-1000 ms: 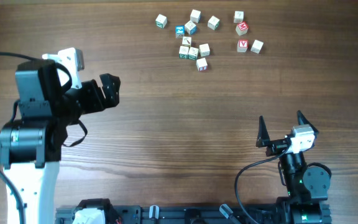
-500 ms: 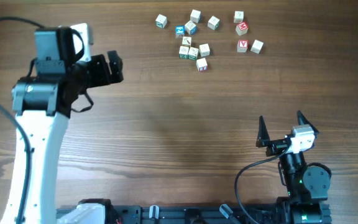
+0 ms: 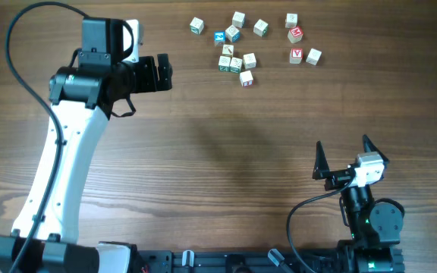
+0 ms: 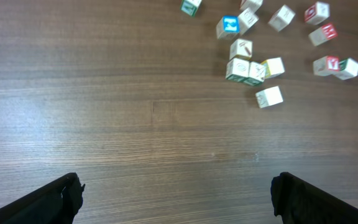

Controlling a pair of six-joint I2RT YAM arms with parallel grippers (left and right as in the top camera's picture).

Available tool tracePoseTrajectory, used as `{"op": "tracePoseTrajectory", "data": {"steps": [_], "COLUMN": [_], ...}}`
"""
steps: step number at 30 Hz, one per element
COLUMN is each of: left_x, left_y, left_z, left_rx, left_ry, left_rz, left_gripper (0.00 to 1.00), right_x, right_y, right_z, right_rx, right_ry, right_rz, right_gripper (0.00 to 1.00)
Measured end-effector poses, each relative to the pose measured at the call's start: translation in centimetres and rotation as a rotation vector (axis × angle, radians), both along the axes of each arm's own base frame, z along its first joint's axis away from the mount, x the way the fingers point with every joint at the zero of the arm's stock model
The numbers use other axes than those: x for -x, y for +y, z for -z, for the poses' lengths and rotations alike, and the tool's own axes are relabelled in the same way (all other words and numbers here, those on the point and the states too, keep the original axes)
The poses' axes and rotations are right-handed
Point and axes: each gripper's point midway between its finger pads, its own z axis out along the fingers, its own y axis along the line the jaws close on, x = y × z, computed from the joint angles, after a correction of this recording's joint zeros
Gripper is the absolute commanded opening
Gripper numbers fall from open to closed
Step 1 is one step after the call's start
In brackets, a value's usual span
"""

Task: Form a tower
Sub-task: 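Reach the left gripper forward toward the block cluster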

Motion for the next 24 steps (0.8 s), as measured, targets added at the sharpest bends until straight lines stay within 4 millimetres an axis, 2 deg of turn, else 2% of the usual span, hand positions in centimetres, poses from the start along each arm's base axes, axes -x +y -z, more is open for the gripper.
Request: {"op": "tracePoseTrajectory", "data": {"steps": [4,14,20,24], "left_x": [-0.4,-0.9,-2.4,-4.1], "left_y": [0.0,-0.3,-2.7,-4.3], "left_z": [1.3,1.7,3.0,4.2], "left_rx": [-0.005,-0.004,-0.003,0.001], "left_ry": [0.032,0.031,0.016,-0.007], "left_rz": [0.000,0.005,0.054,0.083], "left_gripper": [1.00,1.00,1.00,1.00], "right_x": [0.0,0.0,0.0,0.0], "right_y": [0.0,0.0,0.0,0.0], "right_z": [0.0,0.0,0.0,0.0], "right_rx": [0.000,0.000,0.000,0.000], "right_ry": [0.000,0.000,0.000,0.000], "right_rz": [0.000,0.000,0.000,0.000], "right_gripper": [1.00,1.00,1.00,1.00]}}
